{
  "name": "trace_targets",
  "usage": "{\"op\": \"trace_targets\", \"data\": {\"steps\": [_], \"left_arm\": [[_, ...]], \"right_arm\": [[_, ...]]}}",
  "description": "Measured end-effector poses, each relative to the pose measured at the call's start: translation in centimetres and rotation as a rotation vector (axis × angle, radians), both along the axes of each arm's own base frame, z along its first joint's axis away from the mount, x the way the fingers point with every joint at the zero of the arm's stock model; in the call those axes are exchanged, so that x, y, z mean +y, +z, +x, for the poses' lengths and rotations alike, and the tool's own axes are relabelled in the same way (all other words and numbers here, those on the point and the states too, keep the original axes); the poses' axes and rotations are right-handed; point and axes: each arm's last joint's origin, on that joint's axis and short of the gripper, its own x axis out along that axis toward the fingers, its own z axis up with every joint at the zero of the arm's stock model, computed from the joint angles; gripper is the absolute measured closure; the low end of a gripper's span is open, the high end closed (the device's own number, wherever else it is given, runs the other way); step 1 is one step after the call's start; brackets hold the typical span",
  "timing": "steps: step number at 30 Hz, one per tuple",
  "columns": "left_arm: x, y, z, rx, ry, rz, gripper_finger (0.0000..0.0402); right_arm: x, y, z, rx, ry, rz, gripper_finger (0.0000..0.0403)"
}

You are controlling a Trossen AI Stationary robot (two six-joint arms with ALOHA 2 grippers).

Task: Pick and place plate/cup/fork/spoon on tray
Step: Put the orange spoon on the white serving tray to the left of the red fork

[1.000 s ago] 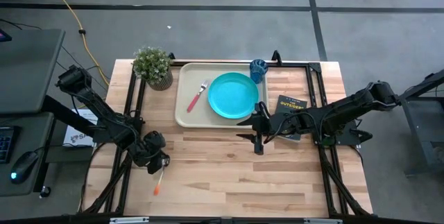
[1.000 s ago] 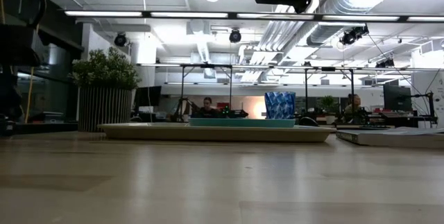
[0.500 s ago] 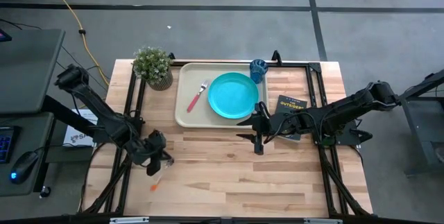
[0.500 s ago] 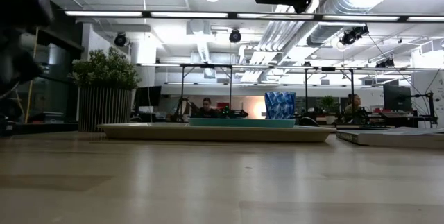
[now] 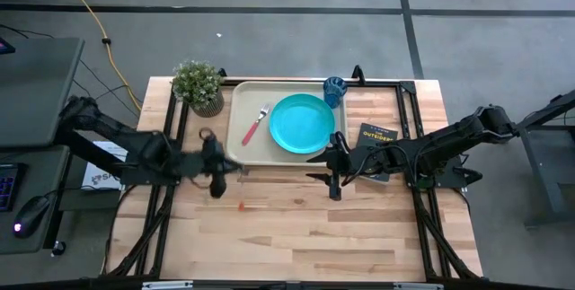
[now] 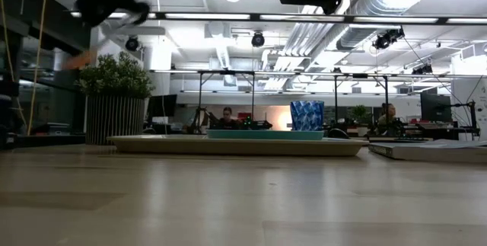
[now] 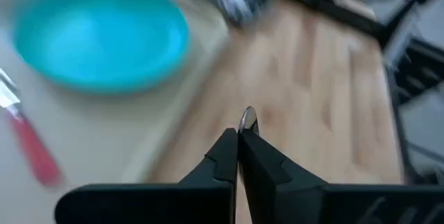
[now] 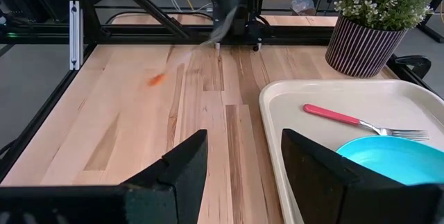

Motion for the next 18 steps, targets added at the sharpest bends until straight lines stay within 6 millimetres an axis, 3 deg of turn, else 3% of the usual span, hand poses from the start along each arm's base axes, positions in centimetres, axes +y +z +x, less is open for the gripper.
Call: {"op": "trace_targets", "data": {"steps": [4,7,13,18], "left_arm": [[2.4,3.4,0.6,-0.035,0.113,0.219,0.0401],[4.3,4.4,0.7,0.008,0.236,0.38,0.0401],[7.6,2.9,1.5,0.205,0.424,0.527,0.0401],[9.6,0.5,3.4,0.376,0.456,0.568,0.0401]], "right_arm": [[0.0,0.0,0.0,0.001,0.0,0.0,0.0226],[0.0,0.0,0.0,0.006,0.0,-0.001,0.0226],[0.0,-0.1,-0.1,0.015,0.0,-0.004,0.0226],[0.0,-0.2,-0.1,0.024,0.001,-0.006,0.0226]]}}
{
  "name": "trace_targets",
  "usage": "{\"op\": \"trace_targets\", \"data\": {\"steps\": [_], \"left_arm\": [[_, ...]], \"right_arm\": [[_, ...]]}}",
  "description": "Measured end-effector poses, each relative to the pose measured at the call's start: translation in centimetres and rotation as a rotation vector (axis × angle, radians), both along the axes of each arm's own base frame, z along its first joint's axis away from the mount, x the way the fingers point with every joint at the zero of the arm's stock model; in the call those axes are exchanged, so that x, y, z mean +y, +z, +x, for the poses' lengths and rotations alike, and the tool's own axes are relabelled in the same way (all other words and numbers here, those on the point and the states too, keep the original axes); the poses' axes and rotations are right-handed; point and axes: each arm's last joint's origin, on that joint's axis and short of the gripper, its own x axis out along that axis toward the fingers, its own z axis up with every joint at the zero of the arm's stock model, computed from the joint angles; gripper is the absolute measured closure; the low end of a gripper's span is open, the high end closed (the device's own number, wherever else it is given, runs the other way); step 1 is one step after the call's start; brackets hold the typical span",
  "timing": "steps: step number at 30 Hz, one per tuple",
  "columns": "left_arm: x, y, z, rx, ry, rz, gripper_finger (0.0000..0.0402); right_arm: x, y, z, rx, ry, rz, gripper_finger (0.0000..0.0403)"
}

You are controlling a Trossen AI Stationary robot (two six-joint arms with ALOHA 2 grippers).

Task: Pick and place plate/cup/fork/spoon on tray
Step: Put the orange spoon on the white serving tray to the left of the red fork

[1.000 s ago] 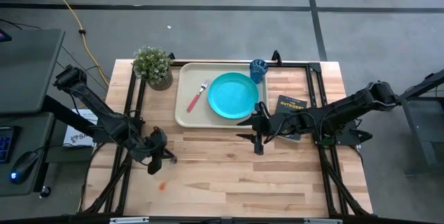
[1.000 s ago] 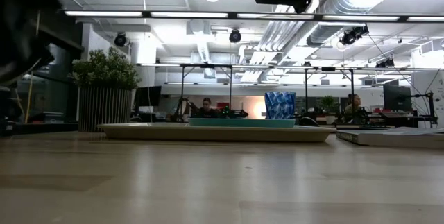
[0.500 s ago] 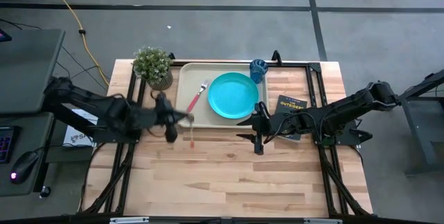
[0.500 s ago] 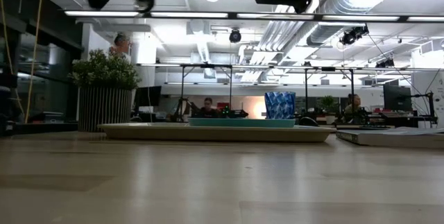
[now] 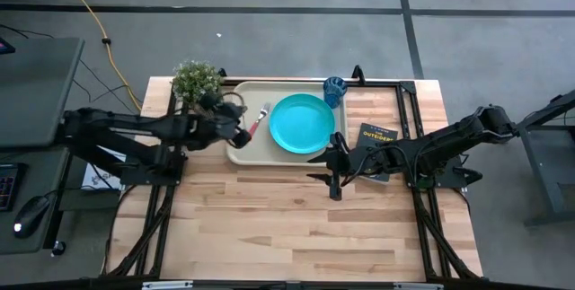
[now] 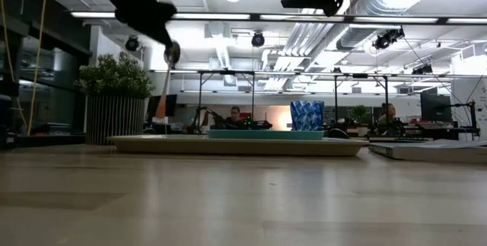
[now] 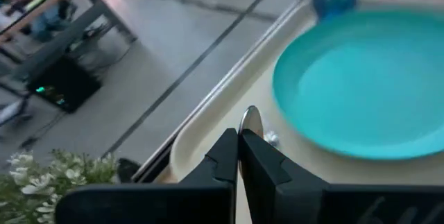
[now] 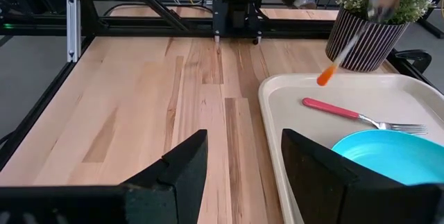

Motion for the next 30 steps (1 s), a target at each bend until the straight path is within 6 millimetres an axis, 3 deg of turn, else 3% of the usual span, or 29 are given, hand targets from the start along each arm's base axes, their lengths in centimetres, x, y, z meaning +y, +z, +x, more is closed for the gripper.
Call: {"op": "trace_targets", "data": {"steps": [6,11,30], "left_arm": [[1.6,-2.6,1.7,0.149,0.069,0.029,0.0401],[2.0,-3.6,2.3,0.183,0.07,0.01,0.0401],[0.7,-4.1,2.7,0.218,-0.043,-0.058,0.0401]], "right_arm": [[0.0,-0.1,0.0,0.006,-0.001,-0.002,0.0226],[0.0,-0.1,0.0,0.007,0.0,-0.002,0.0226],[0.0,-0.1,0.0,0.007,-0.004,0.009,0.0226]]}}
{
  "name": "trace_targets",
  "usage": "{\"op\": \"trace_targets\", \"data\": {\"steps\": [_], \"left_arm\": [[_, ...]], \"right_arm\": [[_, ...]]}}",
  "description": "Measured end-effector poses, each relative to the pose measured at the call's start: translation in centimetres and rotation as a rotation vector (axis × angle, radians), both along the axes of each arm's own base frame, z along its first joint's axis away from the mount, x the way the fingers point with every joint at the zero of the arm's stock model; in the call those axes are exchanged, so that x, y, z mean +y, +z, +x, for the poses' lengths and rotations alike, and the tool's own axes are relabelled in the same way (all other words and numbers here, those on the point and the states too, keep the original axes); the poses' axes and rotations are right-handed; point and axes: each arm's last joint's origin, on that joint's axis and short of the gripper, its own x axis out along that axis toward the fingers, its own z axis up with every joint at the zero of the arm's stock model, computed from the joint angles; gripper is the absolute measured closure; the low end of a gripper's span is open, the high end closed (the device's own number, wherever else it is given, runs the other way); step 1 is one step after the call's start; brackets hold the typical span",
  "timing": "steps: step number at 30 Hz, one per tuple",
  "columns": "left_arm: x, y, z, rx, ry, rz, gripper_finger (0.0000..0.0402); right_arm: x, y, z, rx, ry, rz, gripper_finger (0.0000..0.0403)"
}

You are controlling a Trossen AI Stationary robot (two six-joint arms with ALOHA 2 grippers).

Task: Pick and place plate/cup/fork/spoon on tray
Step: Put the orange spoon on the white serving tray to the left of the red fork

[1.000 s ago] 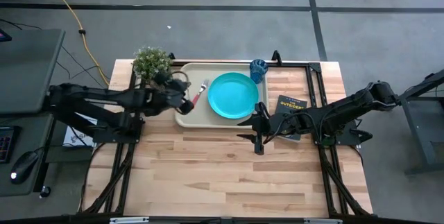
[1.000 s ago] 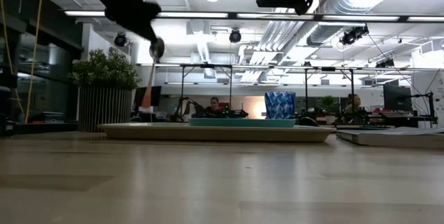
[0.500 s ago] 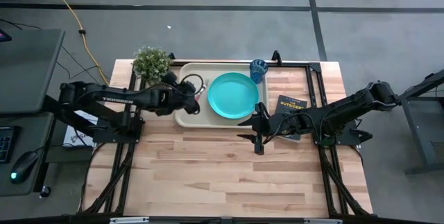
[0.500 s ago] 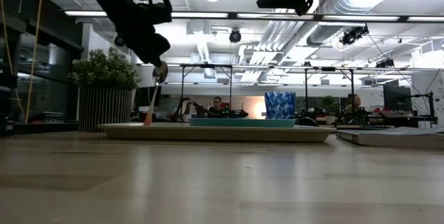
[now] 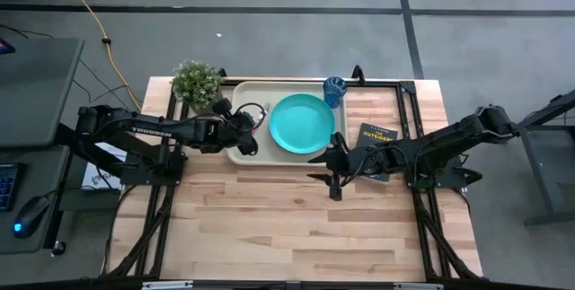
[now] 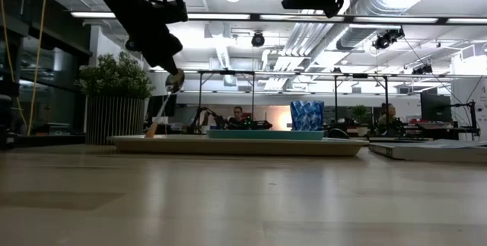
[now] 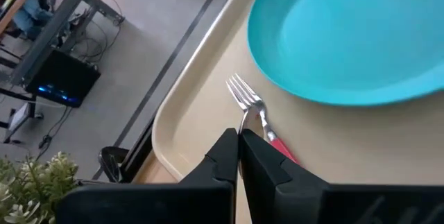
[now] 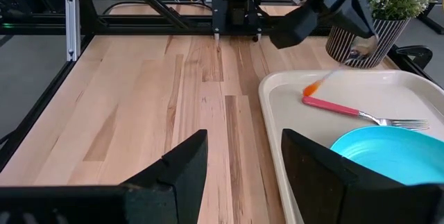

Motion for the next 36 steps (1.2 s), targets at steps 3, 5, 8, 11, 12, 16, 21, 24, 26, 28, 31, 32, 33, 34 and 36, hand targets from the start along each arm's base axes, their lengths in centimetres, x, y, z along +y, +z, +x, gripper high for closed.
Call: {"op": "trace_targets", "data": {"steps": [3,5,8,11,12,16,21,24,26,28,31,32,33,34,36], "left_arm": [[-0.34,0.25,0.1,0.001,-0.009,-0.003,0.0401],[-0.48,0.29,0.16,-0.002,-0.015,-0.002,0.0401],[-0.49,0.3,0.17,-0.011,-0.01,-0.005,0.0401],[-0.46,0.35,0.26,-0.029,-0.007,-0.007,0.0401],[-0.46,0.38,0.32,-0.037,-0.009,-0.01,0.0401],[-0.47,0.47,0.51,-0.063,-0.021,-0.025,0.0401],[-0.53,0.43,0.57,-0.071,-0.036,-0.05,0.0401],[-0.54,0.42,0.58,-0.076,-0.036,-0.056,0.0401],[-0.54,0.43,0.59,-0.085,-0.031,-0.06,0.0401],[-0.54,0.45,0.65,-0.096,-0.032,-0.066,0.0401],[-0.54,0.47,0.67,-0.096,-0.035,-0.063,0.0401],[-0.54,0.49,0.69,-0.098,-0.035,-0.063,0.0401],[-0.53,0.52,0.73,-0.104,-0.036,-0.063,0.0401],[-0.53,0.56,0.79,-0.112,-0.038,-0.064,0.0401],[-0.54,0.64,0.93,-0.129,-0.046,-0.069,0.0401]], "right_arm": [[0.0,0.0,0.0,0.0,0.0,0.0,0.0226],[0.0,0.0,0.0,0.0,0.0,0.0,0.0226],[0.0,0.0,0.0,0.0,-0.002,0.003,0.0226],[0.0,0.0,0.0,0.0,-0.001,0.003,0.0226],[0.0,0.0,0.0,0.0,-0.001,0.003,0.0226],[0.0,0.0,0.0,0.0,-0.001,0.003,0.0226],[0.0,0.0,0.0,0.0,-0.001,0.003,0.0226],[0.01,0.01,-0.01,0.0,-0.001,0.003,0.0226],[0.0,0.0,0.0,0.0,-0.001,0.003,0.0226],[0.0,0.01,0.0,0.0,-0.001,0.003,0.0226],[0.0,0.0,0.0,0.0,-0.002,0.003,0.0226],[0.01,0.0,-0.01,0.0,-0.001,0.003,0.0226],[0.0,0.0,0.0,0.0,-0.002,0.003,0.0226],[0.01,0.0,0.0,0.0,-0.001,0.003,0.0226],[0.0,0.0,0.0,0.0,-0.001,0.003,0.0226]]}}
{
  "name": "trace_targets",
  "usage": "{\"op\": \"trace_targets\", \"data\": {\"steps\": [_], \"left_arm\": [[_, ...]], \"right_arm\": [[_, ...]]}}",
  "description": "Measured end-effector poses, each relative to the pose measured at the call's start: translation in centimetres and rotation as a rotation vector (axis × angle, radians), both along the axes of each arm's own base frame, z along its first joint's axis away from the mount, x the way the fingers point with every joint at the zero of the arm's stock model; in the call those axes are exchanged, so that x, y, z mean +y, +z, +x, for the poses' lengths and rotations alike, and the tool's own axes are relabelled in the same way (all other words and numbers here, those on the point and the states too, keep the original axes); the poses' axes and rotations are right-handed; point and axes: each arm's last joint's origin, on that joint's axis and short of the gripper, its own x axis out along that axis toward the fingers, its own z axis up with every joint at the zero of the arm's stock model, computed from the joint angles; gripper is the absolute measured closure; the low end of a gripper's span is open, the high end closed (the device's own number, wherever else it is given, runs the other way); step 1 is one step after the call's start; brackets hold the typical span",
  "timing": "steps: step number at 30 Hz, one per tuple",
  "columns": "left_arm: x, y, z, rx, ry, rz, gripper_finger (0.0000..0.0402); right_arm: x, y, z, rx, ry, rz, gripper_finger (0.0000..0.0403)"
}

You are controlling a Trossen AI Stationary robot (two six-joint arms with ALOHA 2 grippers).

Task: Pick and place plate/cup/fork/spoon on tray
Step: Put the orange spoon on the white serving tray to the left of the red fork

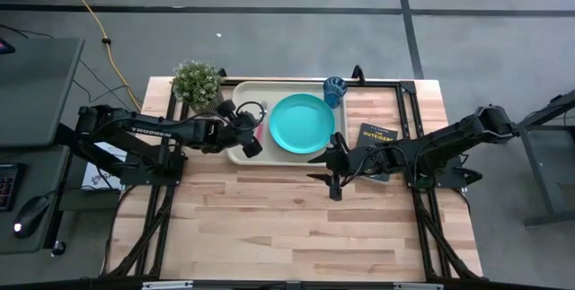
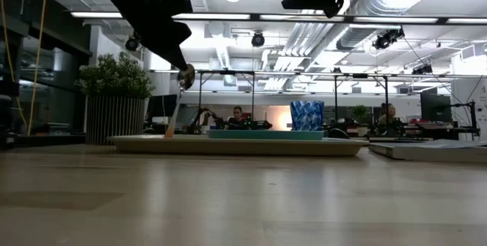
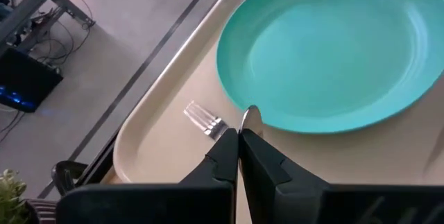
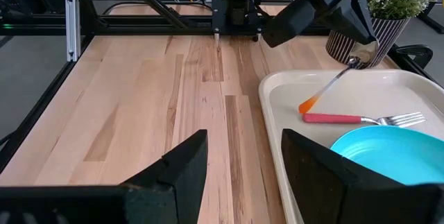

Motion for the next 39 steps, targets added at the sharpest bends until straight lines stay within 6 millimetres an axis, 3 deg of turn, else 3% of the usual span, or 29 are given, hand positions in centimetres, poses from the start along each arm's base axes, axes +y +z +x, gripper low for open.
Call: {"op": "trace_targets", "data": {"steps": [11,19,27,31,39], "left_arm": [[0.0,0.4,-0.5,0.028,-0.006,0.019,0.0401],[0.3,4.7,-2.6,-0.084,0.005,0.011,0.0401],[6.3,6.5,-4.4,-0.119,0.046,-0.441,0.0401],[9.3,6.6,-4.0,0.0,0.129,-0.507,0.0401],[13.5,2.8,-1.3,0.098,0.141,-0.637,0.0401]], "right_arm": [[0.0,0.0,0.0,0.0,0.001,0.0,0.0226],[0.0,0.0,0.0,0.0,0.0,0.0,0.0226],[0.0,0.0,0.0,-0.001,0.003,-0.008,0.0226],[0.0,0.1,0.0,-0.006,0.01,-0.022,0.0226],[0.0,0.0,0.0,0.0,0.01,-0.024,0.0226]]}}
